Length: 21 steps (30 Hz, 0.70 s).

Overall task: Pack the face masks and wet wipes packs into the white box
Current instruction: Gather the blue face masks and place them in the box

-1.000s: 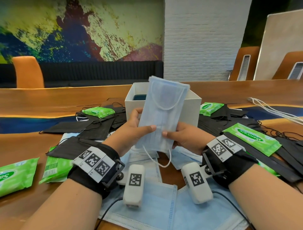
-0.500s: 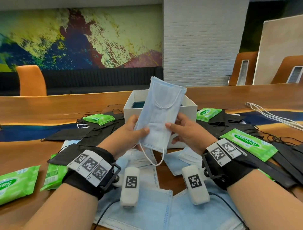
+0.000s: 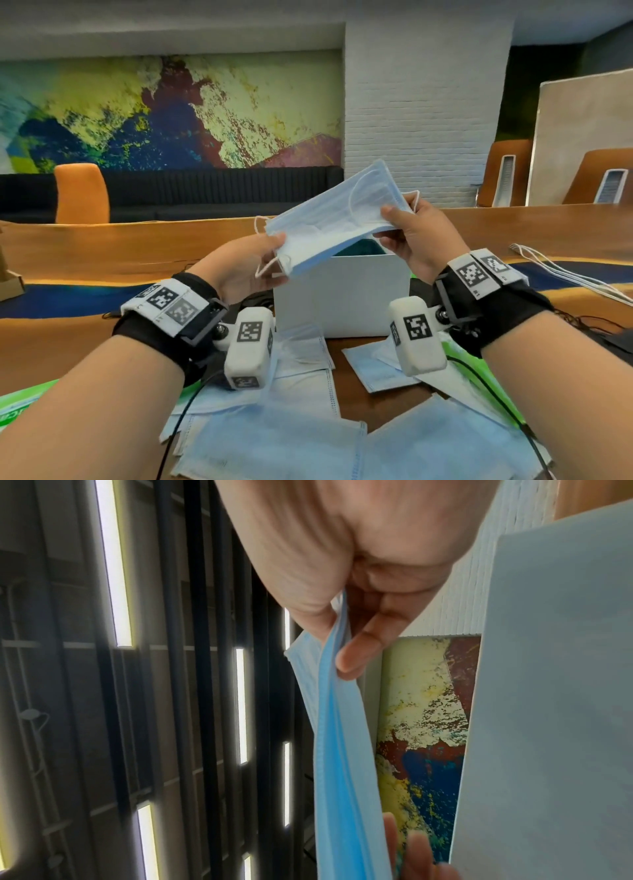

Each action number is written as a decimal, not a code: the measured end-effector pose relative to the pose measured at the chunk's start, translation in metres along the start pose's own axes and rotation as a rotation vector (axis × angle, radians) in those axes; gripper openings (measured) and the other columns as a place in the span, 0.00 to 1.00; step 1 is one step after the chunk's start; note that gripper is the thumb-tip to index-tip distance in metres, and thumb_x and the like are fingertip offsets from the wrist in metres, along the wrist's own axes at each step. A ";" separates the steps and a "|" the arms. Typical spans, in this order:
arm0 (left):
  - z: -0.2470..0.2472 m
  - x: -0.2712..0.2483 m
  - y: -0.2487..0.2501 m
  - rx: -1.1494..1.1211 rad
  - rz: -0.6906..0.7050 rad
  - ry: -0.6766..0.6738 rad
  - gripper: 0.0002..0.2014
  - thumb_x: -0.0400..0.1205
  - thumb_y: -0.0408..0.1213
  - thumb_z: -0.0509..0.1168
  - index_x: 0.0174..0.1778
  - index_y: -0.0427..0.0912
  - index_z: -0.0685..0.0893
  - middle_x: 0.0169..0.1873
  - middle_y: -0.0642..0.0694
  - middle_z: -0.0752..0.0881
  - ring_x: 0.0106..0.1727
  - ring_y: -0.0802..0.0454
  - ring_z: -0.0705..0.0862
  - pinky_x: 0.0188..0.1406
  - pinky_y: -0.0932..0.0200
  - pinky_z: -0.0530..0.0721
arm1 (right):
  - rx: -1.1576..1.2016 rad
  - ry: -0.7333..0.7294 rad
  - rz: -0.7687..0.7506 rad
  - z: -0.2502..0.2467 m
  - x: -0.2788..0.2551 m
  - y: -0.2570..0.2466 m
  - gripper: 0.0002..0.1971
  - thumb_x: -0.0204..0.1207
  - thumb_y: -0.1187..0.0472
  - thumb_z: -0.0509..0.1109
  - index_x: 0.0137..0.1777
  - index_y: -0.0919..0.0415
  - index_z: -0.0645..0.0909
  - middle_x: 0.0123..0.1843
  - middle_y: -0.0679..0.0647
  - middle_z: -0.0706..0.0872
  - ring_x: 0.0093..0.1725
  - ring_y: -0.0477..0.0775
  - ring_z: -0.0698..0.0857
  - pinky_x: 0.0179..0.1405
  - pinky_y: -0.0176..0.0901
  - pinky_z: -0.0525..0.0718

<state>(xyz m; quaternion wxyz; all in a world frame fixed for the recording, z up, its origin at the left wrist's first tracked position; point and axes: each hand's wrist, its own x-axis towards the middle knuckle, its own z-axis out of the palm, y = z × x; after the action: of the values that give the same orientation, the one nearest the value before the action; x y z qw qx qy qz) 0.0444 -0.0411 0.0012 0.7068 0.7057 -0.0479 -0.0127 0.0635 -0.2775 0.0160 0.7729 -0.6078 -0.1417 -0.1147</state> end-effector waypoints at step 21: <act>-0.005 0.078 0.035 0.470 -0.203 0.168 0.14 0.86 0.34 0.59 0.66 0.35 0.73 0.59 0.32 0.82 0.61 0.38 0.84 0.52 0.48 0.87 | -0.999 -0.140 0.122 -0.029 0.016 0.034 0.22 0.88 0.60 0.47 0.67 0.78 0.71 0.67 0.74 0.76 0.66 0.70 0.74 0.66 0.56 0.71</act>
<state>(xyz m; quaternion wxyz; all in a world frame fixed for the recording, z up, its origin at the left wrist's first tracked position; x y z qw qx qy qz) 0.1212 -0.0429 0.0397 0.5200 0.8503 0.0804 -0.0136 0.0930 -0.2976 -0.0153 0.3820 -0.9166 -0.0850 -0.0821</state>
